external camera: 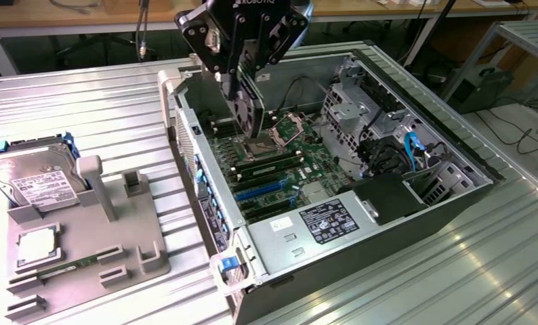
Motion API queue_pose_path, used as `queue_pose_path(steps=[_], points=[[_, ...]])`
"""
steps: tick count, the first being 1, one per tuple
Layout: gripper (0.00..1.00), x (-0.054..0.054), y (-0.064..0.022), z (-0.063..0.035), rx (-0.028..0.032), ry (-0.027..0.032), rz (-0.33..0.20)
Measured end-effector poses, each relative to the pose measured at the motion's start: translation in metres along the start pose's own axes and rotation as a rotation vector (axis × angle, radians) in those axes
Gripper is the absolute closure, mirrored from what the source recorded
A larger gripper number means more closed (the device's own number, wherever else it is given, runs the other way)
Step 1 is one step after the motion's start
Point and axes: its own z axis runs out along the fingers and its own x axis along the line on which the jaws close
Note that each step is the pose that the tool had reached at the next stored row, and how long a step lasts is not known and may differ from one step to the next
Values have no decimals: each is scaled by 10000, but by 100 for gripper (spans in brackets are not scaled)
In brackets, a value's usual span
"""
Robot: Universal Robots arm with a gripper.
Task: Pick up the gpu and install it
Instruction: 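Pick up the gpu and move the gpu toward the slot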
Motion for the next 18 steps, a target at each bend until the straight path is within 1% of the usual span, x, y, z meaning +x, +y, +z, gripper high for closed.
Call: queue_pose_path(steps=[2, 3, 18], points=[[73, -8, 0, 3, 1, -72, -4], [73, -13, 0, 3, 4, -94, -5], [73, -83, -4, 20, 3, -98, -5]])
